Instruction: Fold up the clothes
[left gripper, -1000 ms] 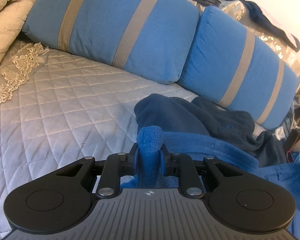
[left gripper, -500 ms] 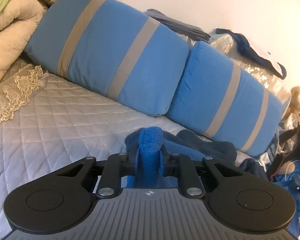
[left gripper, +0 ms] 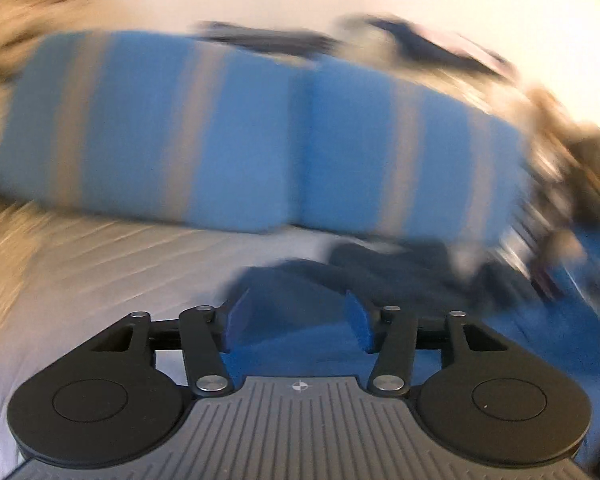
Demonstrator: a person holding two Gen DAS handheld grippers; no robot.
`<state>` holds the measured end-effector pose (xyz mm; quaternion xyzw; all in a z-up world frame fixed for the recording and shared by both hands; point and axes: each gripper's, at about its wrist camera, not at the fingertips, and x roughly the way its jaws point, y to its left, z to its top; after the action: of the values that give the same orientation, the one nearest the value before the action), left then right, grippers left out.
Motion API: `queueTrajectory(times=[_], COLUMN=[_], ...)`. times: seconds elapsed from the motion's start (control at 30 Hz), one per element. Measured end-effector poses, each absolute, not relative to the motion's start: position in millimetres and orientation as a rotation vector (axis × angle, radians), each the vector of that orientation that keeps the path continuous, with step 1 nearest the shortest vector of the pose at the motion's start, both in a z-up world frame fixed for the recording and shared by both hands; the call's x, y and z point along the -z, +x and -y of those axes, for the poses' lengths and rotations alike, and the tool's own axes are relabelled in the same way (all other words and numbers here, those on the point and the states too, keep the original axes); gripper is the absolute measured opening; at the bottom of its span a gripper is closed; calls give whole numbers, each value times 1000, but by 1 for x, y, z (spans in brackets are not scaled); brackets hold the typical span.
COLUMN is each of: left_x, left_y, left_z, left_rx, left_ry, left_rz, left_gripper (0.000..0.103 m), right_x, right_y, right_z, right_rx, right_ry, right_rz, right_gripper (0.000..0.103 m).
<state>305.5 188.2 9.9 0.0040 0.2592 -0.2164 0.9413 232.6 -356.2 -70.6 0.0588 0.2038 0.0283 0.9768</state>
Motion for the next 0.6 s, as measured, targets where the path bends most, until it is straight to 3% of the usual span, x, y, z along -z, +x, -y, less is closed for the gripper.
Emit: queueTrajectory(times=[0.13,0.33,0.37,0.4,0.5,0.6], left_x=[-2,22,26,27,29,21], left_y=[326,356,359,358,353,346], left_z=[-152,-125,-123,-123,-126,-131], left_rx=[669,851,868,877,900,909], left_ry=[231,340,360,372,404,416], left_rz=[-653,-825,-851,-849,-833,-773], left_gripper=[49,49,40,22,12,10], right_x=[63,58,58,57,55,50], right_y=[233,236,237,239,252,265], right_z=[353,352,351,349,337,320], right_rx=[-69,-116,-132,-154,-261,-394], right_ry=[145,190,191,185,95,-82], right_rz=[-379,-376,-378,-384,-434,-494], right_gripper=[87,88,88,88,88,88])
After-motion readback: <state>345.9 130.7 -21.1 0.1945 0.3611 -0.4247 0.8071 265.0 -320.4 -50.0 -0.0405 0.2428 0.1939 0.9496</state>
